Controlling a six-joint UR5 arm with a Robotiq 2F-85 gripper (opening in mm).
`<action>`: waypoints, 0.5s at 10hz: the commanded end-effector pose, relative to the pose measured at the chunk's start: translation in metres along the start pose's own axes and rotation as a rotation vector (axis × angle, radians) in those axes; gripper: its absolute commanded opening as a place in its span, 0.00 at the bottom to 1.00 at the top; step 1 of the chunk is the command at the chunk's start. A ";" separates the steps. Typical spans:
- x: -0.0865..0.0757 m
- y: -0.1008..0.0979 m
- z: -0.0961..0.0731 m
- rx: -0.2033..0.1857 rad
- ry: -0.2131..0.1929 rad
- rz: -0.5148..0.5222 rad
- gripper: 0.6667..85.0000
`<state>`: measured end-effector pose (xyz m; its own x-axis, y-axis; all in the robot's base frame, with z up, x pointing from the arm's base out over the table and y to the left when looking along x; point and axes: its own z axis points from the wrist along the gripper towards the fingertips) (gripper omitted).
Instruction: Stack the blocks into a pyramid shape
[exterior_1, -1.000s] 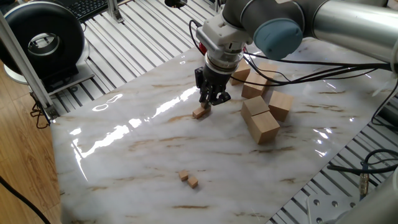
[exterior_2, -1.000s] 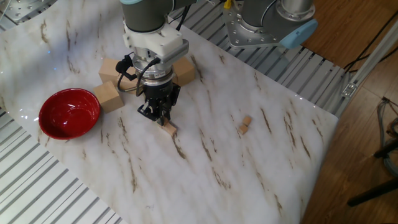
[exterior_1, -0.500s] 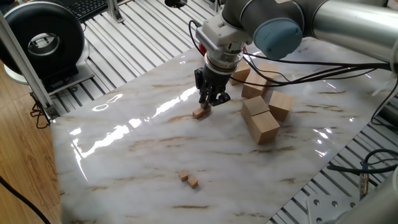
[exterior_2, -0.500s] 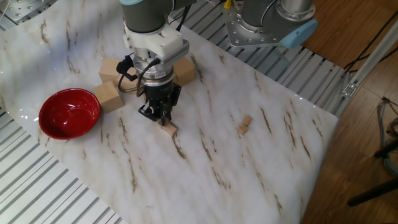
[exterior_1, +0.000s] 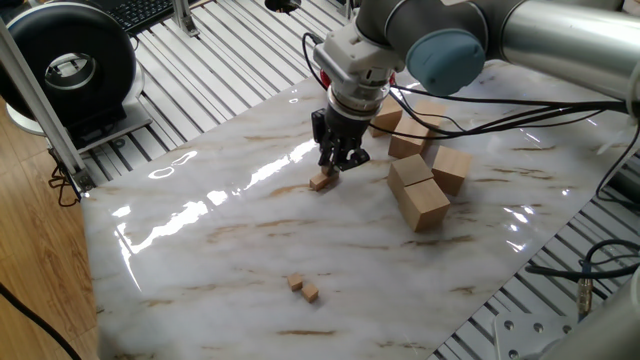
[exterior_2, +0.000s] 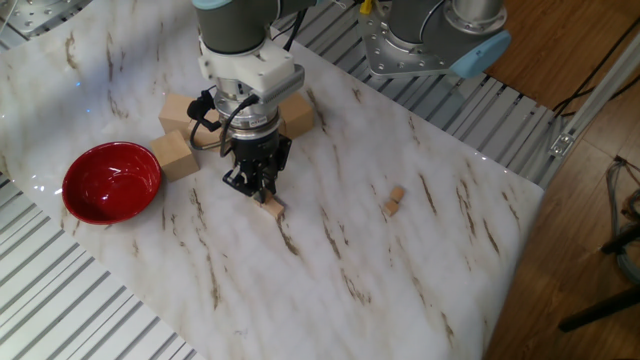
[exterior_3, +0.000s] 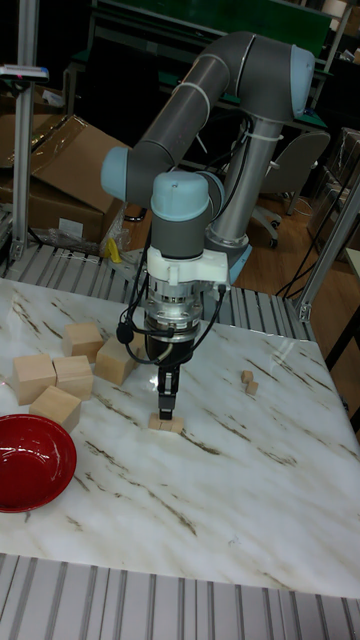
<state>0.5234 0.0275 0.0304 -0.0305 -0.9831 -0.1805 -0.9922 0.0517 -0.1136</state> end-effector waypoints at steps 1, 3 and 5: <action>-0.001 -0.003 -0.001 0.008 -0.009 0.003 0.35; -0.001 -0.003 -0.001 0.008 -0.008 0.002 0.36; -0.001 -0.001 -0.002 -0.001 -0.011 0.002 0.45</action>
<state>0.5235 0.0271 0.0303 -0.0261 -0.9834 -0.1794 -0.9924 0.0471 -0.1139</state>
